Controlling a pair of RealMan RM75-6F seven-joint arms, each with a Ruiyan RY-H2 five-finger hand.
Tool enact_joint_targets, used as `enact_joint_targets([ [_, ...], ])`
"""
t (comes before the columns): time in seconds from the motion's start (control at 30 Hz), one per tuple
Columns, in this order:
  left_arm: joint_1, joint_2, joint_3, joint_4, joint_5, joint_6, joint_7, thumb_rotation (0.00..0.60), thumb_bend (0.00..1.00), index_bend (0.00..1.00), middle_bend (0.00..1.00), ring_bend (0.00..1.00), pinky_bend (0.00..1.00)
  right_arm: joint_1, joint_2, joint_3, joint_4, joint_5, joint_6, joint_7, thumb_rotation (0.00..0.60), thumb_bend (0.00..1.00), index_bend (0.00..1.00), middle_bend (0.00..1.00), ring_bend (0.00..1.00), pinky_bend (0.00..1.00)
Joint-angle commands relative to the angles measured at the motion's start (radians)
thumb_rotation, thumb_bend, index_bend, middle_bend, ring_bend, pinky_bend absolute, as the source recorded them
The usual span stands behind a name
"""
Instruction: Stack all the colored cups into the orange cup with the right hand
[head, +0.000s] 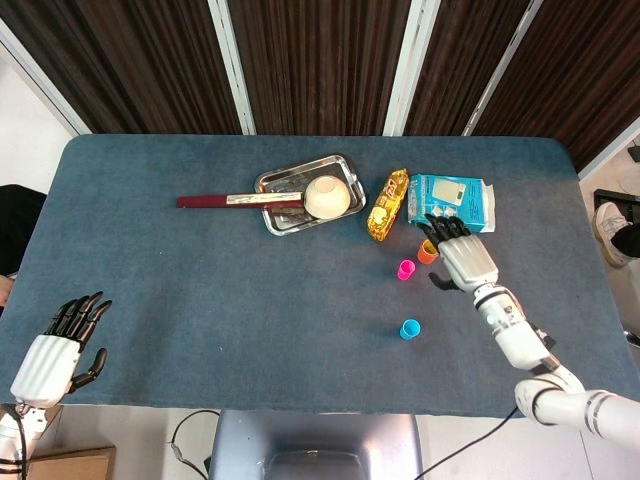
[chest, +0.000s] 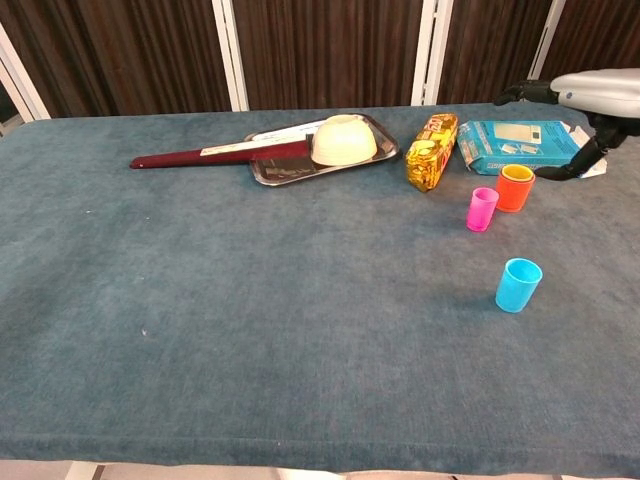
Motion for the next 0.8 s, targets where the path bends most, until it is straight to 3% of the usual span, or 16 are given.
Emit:
enact_joint_targets([
  [0.03, -0.002, -0.001, 0.001, -0.001, 0.002, -0.002, -0.001, 0.6, 0.5, 0.0, 0.0, 0.02, 0.11, -0.108, 0.137, -0.145, -0.184, -0.251, 0.118, 0.076, 0.6, 0.43, 0.19, 0.0, 0.0, 0.0],
  [0.27, -0.006, -0.004, 0.007, -0.005, 0.017, -0.003, -0.003, 0.6, 0.5, 0.0, 0.0, 0.02, 0.11, -0.096, 0.062, -0.184, -0.132, -0.296, 0.054, 0.046, 0.6, 0.43, 0.22, 0.0, 0.0, 0.0],
  [0.8, -0.004, 0.007, 0.005, 0.002, 0.012, 0.002, -0.037, 0.6, 0.49, 0.0, 0.0, 0.02, 0.11, -0.063, -0.042, -0.147, -0.065, -0.205, -0.034, -0.071, 0.6, 0.43, 0.41, 0.0, 0.0, 0.0],
])
